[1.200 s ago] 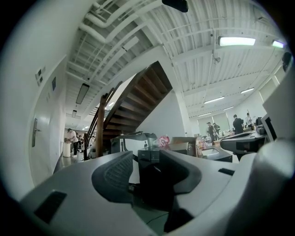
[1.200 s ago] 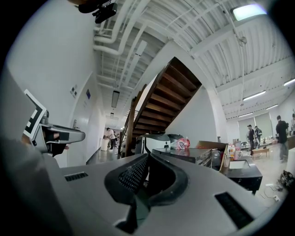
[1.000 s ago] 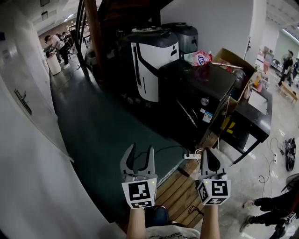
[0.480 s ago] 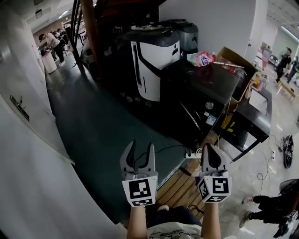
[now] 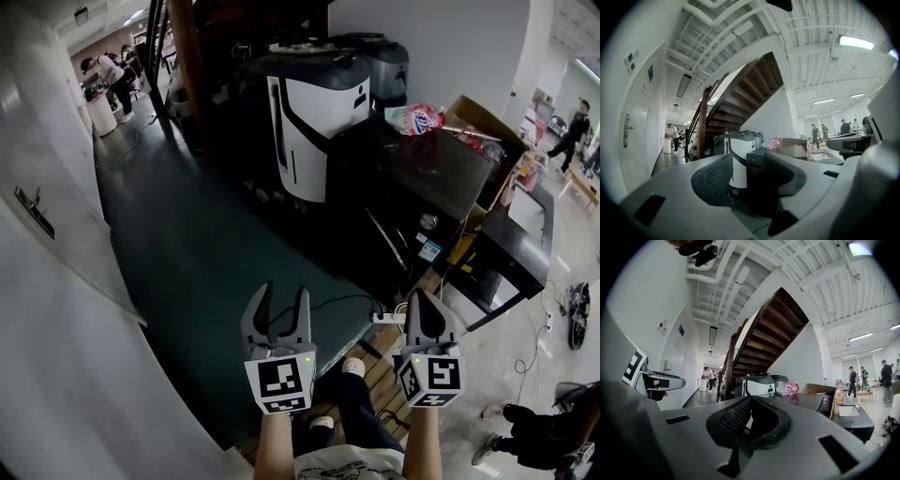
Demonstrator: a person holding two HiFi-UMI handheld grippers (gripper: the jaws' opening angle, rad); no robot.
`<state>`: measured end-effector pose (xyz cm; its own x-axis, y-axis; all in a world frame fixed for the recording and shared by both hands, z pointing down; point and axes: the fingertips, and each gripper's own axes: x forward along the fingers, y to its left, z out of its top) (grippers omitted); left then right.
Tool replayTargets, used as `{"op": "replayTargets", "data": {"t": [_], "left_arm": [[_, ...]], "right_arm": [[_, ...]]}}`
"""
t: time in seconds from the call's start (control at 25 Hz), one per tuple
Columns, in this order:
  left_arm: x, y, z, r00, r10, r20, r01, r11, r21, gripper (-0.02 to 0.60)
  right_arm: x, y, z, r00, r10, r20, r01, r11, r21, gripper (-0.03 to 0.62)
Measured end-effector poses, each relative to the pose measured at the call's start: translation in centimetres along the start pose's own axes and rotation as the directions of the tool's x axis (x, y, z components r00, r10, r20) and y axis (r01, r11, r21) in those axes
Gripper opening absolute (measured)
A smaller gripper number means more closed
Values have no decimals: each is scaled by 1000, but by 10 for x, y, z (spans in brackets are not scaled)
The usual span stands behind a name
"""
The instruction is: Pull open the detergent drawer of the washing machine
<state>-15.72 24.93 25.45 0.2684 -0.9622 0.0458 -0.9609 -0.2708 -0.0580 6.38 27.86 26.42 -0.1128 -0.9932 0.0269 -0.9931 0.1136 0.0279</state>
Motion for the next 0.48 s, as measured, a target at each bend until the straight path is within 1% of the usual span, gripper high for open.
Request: {"op": "replayTargets", "data": {"t": [0.24,0.48], "left_arm": [[67,-1,4,999,45,8,-45,999,7,202],[146,-4,21,995,92,23,-93,996,7,202]], "right_arm": [[71,-28,-2,999,50,10,-50,999,1,14],[153,-64,10,995,96,26,-96,995,5,14]]}}
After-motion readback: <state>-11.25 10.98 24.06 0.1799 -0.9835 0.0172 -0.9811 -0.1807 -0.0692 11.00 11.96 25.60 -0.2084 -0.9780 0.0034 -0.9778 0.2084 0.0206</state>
